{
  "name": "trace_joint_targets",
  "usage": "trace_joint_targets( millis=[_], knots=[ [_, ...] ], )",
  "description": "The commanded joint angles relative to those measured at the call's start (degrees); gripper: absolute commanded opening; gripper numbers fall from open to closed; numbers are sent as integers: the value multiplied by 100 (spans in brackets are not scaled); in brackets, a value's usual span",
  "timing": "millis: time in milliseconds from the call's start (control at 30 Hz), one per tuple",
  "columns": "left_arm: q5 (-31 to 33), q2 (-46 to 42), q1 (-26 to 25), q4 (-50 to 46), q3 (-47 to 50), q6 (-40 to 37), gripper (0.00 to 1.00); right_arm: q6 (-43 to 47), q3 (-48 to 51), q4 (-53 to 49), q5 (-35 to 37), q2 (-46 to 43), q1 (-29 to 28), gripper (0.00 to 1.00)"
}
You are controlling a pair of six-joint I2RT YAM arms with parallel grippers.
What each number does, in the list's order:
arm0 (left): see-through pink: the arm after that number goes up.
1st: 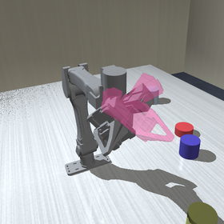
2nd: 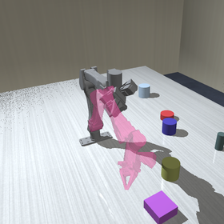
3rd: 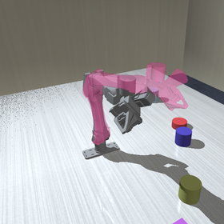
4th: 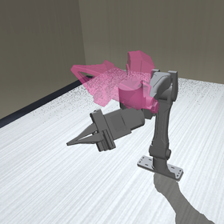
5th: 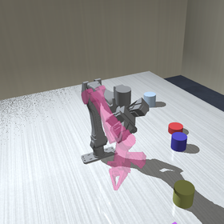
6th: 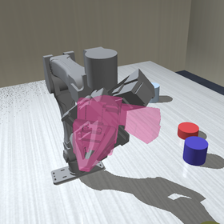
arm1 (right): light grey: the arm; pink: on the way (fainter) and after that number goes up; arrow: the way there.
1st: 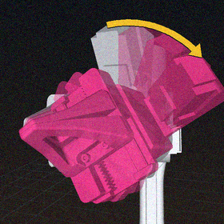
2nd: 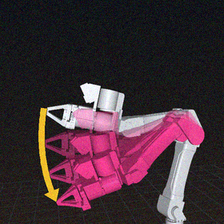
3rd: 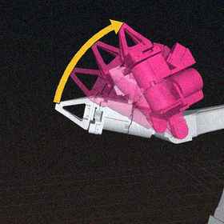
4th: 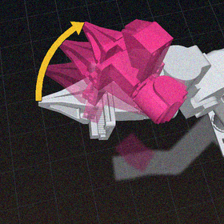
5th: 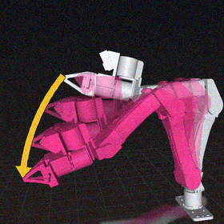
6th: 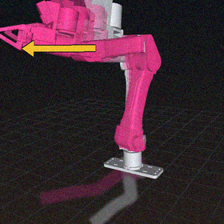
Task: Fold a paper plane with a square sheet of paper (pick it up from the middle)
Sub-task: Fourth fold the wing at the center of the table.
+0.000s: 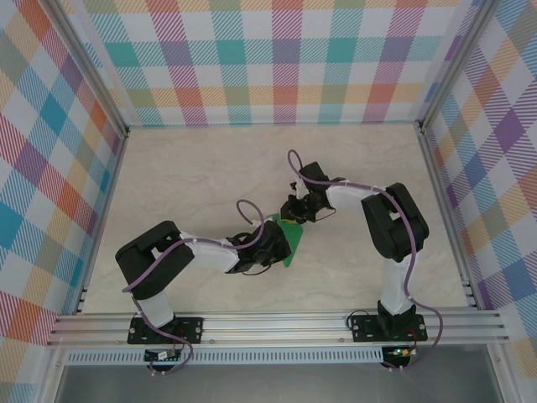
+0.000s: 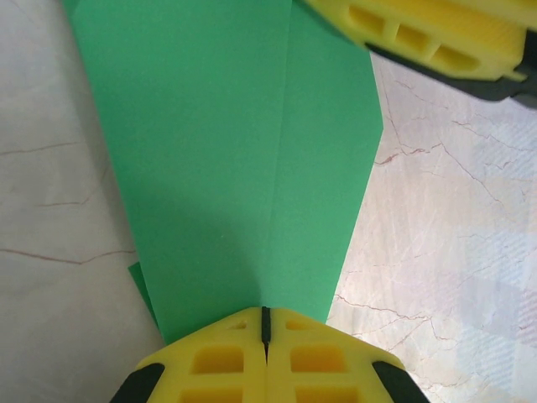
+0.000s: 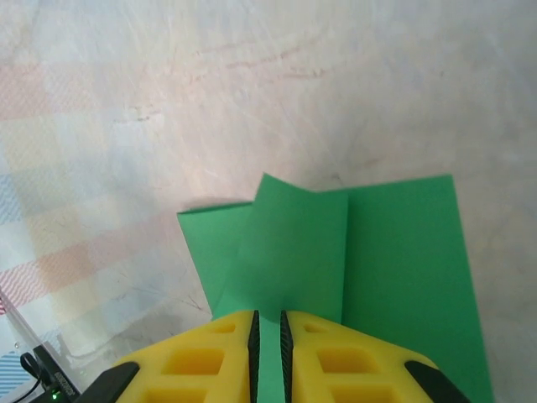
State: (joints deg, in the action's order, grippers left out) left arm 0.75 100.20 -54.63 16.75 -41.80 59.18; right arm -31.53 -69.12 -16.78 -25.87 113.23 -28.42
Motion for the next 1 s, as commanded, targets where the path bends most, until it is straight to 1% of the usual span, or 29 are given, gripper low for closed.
trace_joint_targets(
  millis=[0,333,433,633,967],
  knots=[
    [224,254,-16,-1210,337,40,0,180,-230,-90,124,254,56,17],
    [196,276,-13,-1227,312,59,0,141,-410,-2,97,655,138,15],
    [175,298,-12,-1235,319,67,0,117,-442,57,30,652,144,15],
    [173,298,-18,-1253,348,94,0,131,-665,-7,117,707,186,15],
    [171,298,-39,-1297,348,129,0,95,-1040,12,-62,1047,343,15]
  ],
)
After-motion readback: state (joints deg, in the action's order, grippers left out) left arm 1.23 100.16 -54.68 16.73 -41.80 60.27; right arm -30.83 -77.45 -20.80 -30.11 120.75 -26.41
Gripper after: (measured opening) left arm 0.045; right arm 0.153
